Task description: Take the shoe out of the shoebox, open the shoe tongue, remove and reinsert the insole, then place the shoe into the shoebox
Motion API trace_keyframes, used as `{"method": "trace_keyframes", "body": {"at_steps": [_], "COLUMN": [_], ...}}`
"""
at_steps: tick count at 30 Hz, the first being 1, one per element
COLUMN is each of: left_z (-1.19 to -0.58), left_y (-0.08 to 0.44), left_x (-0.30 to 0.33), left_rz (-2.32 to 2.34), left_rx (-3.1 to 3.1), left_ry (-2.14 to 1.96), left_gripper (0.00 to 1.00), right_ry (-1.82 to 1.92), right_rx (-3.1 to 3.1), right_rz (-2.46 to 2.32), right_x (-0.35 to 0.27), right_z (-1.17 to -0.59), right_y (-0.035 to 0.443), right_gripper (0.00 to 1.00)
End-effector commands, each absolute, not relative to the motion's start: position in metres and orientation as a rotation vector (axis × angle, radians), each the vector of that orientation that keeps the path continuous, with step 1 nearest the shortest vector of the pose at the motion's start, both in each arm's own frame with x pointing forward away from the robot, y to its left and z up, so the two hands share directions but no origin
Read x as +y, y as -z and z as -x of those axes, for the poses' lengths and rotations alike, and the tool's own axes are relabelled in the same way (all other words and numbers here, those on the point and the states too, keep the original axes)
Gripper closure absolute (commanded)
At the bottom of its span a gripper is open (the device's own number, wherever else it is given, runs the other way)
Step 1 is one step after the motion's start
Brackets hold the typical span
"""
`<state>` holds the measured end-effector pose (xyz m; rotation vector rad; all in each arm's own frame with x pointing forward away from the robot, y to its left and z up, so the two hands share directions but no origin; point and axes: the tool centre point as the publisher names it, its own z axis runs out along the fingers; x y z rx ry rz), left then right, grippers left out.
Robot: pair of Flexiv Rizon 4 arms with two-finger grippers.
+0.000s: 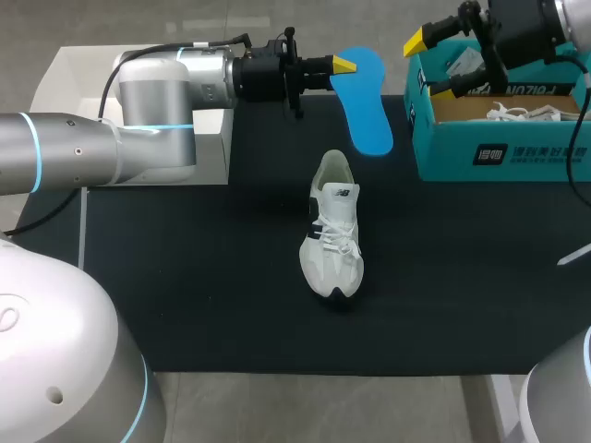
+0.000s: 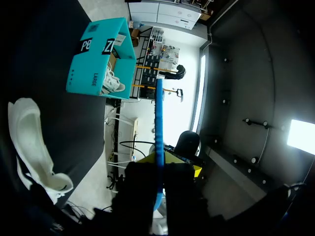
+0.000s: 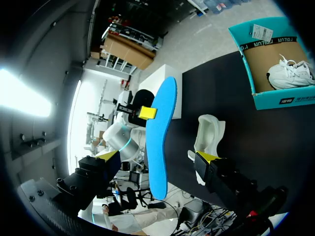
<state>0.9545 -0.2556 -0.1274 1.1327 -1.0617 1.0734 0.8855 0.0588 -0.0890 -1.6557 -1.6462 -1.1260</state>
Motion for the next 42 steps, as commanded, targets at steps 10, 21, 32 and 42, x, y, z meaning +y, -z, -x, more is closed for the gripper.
{"method": "trace_keyframes", "body": {"at_steps": [10, 21, 32, 42], "left_z": [-0.954, -0.954, -0.954, -0.962], "left_y": [0.128, 0.128, 0.128, 0.111], "left_x": [-0.256, -0.256, -0.256, -0.245], "left_rz": [-1.133, -1.133, -1.133, -1.065], "left_rx": [-1.062, -1.062, -1.062, -1.327], "left_ry": [-1.073, -1.073, -1.073, -1.295], "left_gripper": [1.00, 1.00, 1.00, 1.00], "right_ry": [1.382, 1.335, 1.351, 1.351], "right_rx": [-1.404, -1.420, -1.415, -1.415], "right_rz": [1.488, 1.478, 1.480, 1.480], "right_x": [0.047, 0.047, 0.047, 0.047], "right_z": [-0.881, -0.899, -0.899, -0.899], "right_y": [0.128, 0.135, 0.135, 0.135], "right_gripper": [0.00, 0.00, 0.00, 0.00]}}
